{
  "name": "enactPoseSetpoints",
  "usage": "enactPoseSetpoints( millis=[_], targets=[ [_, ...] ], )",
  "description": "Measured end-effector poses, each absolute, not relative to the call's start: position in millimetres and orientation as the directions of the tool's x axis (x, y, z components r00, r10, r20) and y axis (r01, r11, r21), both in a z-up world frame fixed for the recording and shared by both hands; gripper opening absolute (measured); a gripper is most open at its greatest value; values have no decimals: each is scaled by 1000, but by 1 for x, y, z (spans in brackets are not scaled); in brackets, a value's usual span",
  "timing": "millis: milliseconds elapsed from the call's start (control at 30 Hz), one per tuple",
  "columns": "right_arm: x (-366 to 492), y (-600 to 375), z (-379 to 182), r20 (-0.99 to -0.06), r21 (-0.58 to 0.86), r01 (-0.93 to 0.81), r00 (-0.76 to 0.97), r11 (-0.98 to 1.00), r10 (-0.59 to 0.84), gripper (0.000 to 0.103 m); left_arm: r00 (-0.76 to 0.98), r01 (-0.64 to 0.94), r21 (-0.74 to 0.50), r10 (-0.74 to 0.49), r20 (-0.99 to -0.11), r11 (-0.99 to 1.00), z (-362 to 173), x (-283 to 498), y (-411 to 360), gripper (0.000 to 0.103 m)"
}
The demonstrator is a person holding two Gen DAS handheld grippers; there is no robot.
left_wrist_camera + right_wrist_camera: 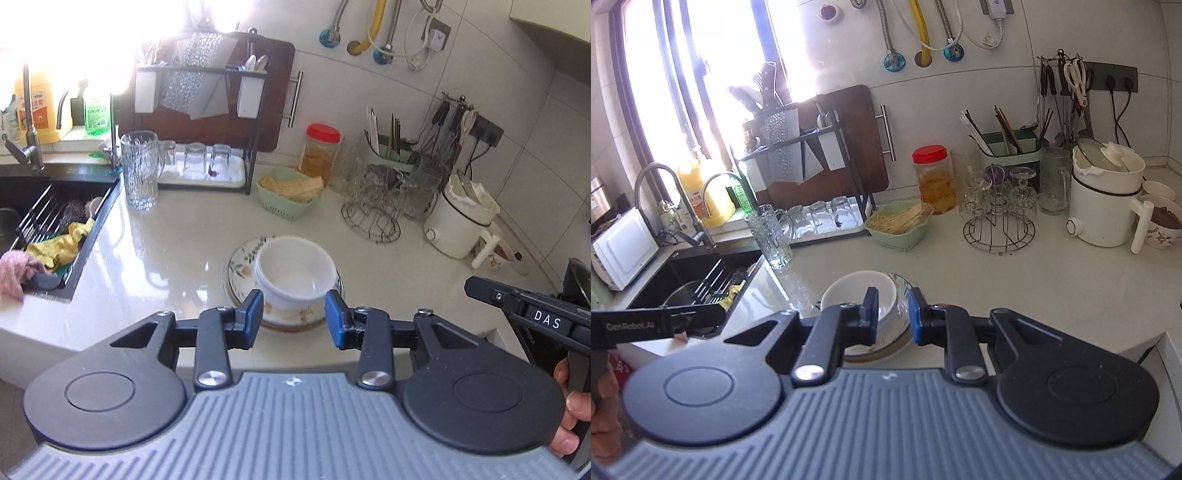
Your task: Organize plates and bowls
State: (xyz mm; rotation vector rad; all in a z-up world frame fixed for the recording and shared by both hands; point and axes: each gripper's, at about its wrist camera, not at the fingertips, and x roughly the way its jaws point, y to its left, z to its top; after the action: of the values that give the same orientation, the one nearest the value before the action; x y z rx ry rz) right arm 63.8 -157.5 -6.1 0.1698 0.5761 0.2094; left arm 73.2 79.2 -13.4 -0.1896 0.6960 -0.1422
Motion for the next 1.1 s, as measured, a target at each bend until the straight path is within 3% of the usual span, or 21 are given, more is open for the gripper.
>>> enactPoseSetpoints(
  millis=[200,233,267,333,400,467,600,700,833,1100],
  targets=[
    [35,-163,-22,-522,203,-161,817,966,246,21,761,56,-214,-180,-623,975,-25,39,68,43],
    [32,-164,-23,-518,194,-163,820,967,242,21,761,53,-216,-179,-623,975,-28,36,67,45],
    [29,-165,-25,-515,183,-159,825,970,233,22,762,46,-215,-173,-624,976,-30,33,66,54],
    [24,-168,-29,-498,181,-166,834,969,236,56,772,63,-204,-177,-610,977,-34,27,62,60],
    [21,-173,-35,-490,193,-168,837,967,243,71,780,80,-201,-187,-598,976,-37,21,60,68],
    [17,-175,-41,-496,187,-157,837,970,231,73,775,66,-194,-173,-607,979,-42,18,59,71],
    [11,-176,-49,-500,170,-153,838,973,219,78,778,48,-153,-133,-614,987,-48,13,58,89],
    [7,-175,-49,-496,180,-161,837,970,231,79,782,41,-131,-113,-612,991,-49,10,60,94],
    [4,-171,-49,-488,171,-166,842,971,229,103,783,20,-118,-89,-616,993,-47,7,64,96],
    [0,-169,-38,-482,187,-165,843,969,236,103,776,-12,-107,-58,-628,994,-35,-2,70,99]
  ],
)
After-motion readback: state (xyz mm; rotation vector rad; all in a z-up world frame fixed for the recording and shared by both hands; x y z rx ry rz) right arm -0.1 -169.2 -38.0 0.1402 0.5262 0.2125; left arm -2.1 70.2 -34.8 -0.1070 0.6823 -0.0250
